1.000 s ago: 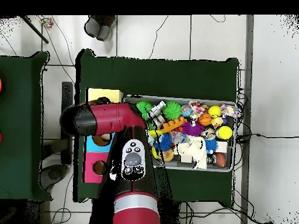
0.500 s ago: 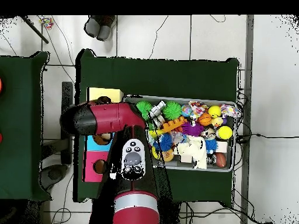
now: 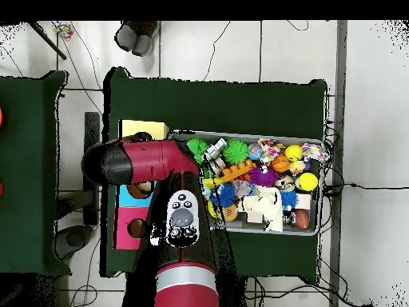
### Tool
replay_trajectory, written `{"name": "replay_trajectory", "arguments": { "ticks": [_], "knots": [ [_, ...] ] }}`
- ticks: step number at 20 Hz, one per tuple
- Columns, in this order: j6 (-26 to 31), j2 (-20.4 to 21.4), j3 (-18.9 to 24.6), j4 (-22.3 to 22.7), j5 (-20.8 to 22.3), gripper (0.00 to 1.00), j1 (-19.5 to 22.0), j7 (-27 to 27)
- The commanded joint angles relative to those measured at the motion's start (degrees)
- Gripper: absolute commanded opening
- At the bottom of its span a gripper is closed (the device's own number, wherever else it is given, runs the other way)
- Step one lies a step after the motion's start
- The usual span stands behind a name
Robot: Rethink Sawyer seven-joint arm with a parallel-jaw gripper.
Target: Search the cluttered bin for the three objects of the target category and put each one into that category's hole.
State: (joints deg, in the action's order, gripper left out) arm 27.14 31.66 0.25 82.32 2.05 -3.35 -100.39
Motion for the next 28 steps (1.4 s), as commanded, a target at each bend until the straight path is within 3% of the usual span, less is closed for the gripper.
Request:
{"name": "replay_trajectory", "arguments": {
  "ticks": [1,5,16,24,28],
  "knots": [
    [12.3,2.4,2.5,-1.3,1.5,0.00,1.5,0.1],
    [19.3,7.6,2.3,-1.8,0.6,0.00,1.5,0.8],
    [25.9,9.1,3.4,-7.0,1.0,0.00,1.5,-0.3],
    [25.8,7.5,5.8,-6.9,-0.6,0.00,3.7,0.9],
    [24.1,9.0,5.5,-3.3,-0.5,0.00,6.2,1.9]
  ]
}}
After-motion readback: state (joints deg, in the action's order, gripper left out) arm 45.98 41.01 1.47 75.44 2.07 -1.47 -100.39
